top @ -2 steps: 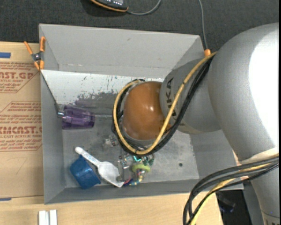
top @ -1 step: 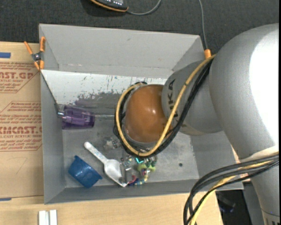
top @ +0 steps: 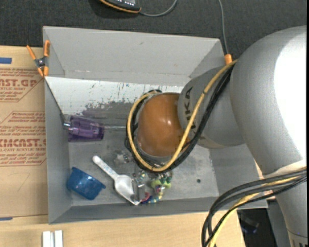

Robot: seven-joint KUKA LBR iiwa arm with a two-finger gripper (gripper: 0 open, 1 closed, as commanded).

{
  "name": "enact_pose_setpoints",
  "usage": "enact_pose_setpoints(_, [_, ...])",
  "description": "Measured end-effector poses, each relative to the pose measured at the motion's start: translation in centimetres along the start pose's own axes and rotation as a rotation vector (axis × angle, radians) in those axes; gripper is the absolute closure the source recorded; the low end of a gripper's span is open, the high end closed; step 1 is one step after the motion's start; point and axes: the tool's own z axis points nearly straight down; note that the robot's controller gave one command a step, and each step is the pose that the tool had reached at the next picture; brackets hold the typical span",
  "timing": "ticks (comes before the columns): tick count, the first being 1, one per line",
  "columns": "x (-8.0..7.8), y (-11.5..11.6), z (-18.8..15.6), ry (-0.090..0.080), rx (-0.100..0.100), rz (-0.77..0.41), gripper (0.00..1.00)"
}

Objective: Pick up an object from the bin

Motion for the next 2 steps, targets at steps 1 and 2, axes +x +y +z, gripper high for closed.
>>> enact_pose_setpoints(1, [1.0, 0.0, -0.2, -0.012, 0.002, -0.288, 0.00])
enact_pose_setpoints(2, [3.3, -4.0, -0.4, -0.001, -0.002, 0.070, 1.00])
